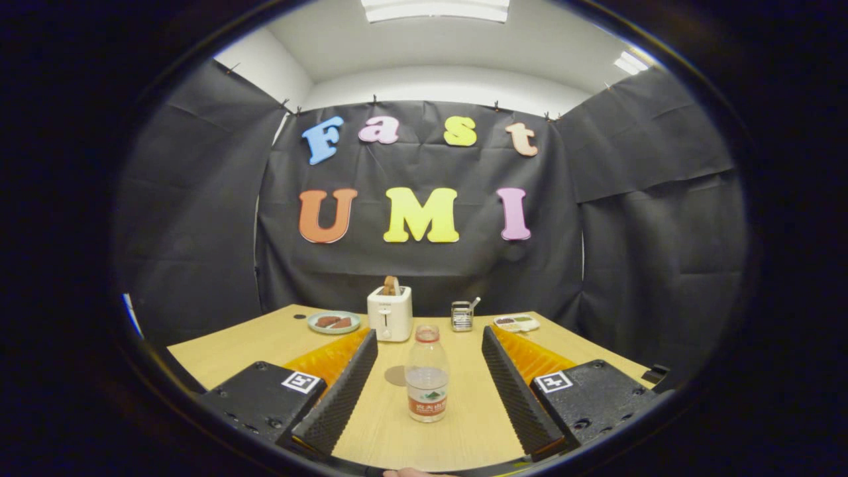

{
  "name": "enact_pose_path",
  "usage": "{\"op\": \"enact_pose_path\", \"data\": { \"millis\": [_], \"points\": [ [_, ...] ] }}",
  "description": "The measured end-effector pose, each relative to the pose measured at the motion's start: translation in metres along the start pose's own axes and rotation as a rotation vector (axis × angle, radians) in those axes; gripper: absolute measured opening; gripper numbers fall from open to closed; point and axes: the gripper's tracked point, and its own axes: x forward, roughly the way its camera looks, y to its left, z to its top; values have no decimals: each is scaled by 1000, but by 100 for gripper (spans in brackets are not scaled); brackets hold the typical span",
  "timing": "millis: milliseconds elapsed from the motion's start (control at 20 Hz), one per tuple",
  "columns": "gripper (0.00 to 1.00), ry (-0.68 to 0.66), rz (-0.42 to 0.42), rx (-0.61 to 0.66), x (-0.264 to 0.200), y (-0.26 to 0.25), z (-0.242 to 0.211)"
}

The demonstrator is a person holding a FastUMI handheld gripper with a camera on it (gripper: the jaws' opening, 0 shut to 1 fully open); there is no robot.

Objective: Take the bottle from table, then pour the juice into the cup, finally place the bottle on the coaster

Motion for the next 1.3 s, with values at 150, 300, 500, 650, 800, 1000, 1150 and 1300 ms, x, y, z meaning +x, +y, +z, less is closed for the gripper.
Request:
{"op": "enact_pose_path", "data": {
  "millis": [150,300,500,650,800,1000,1150,1300],
  "points": [
    [100,12,11,16,16,1,-18],
    [100,33,19,21,32,3,-35],
    [100,50,-14,-55,52,0,-62],
    [100,51,-14,-65,65,1,-76],
    [100,82,-21,-57,78,-1,-94],
    [100,121,-17,-41,93,-1,-109],
    [100,127,-6,-26,102,-1,-116],
    [100,152,-8,-13,112,-3,-128]
  ]
}}
